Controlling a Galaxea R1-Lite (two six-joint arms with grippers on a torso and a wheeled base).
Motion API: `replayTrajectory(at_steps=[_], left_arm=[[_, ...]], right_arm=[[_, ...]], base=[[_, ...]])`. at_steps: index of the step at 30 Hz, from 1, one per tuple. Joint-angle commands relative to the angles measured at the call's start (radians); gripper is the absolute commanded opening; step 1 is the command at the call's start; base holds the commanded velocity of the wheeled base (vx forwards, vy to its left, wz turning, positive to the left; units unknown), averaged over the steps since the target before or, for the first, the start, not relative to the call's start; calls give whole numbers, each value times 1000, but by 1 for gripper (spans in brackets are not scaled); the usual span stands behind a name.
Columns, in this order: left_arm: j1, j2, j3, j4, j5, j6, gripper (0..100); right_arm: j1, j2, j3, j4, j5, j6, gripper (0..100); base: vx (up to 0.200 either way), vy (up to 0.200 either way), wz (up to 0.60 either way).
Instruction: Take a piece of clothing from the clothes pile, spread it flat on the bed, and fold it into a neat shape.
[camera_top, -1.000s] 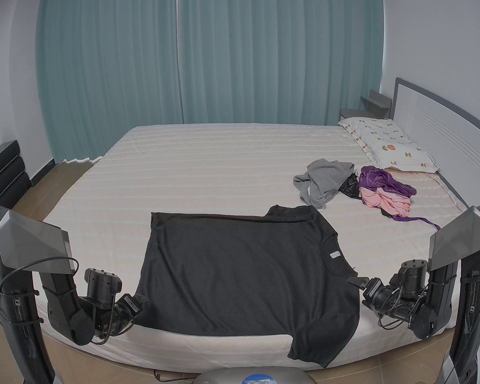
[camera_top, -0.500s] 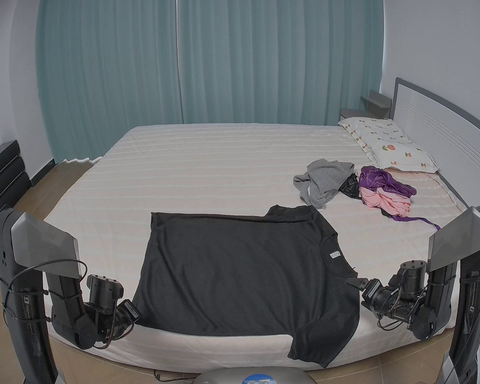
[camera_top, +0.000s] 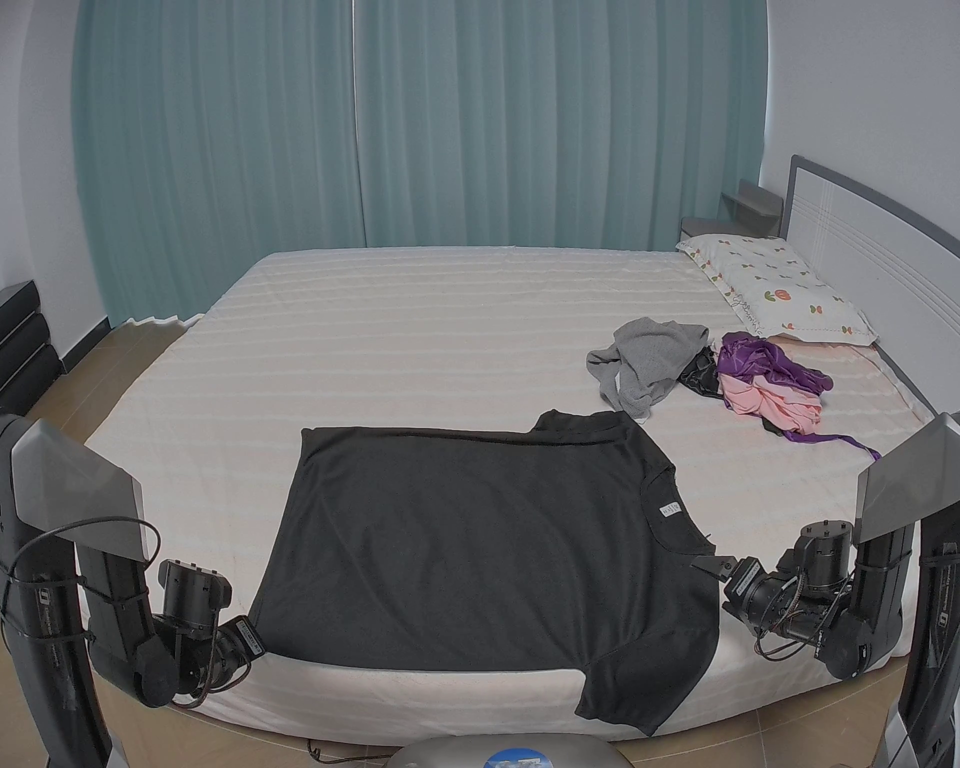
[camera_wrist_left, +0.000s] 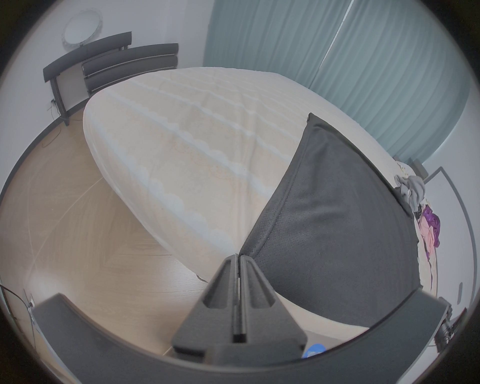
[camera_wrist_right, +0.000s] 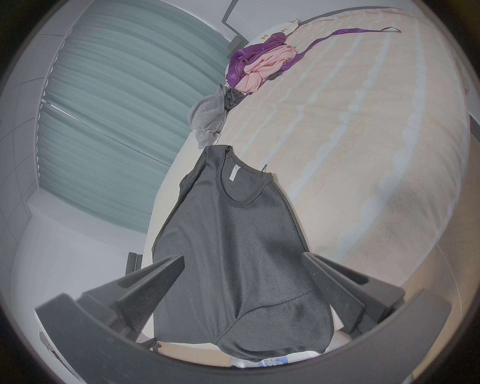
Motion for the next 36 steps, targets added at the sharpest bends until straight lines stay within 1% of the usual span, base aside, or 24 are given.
replayTrajectory(at_steps=[1, 7, 9, 12, 20, 26, 36], left_arm=[[7, -23, 28, -8, 2, 10, 0], [12, -35, 35, -8, 2, 22, 0], [21, -35, 52, -9, 1, 56, 0], [25, -36, 61, -9, 1, 70, 0], [24, -24, 57, -11, -7, 67, 0], [18, -26, 55, -11, -21, 62, 0], [18, -26, 51, -11, -29, 61, 0]], right_arm=[[0, 2, 2, -15, 1, 0, 100], [0, 0, 3, -15, 1, 0, 100], [0, 0, 3, -15, 1, 0, 100], [0, 0, 5, -15, 1, 0, 100], [0, 17, 6, -15, -6, -13, 100], [2, 84, 5, -15, -56, -109, 100], [0, 115, -72, -13, -52, -114, 100]], base=[[0, 0, 0], [0, 0, 0], [0, 0, 0], [0, 0, 0], [0, 0, 0], [0, 0, 0], [0, 0, 0]])
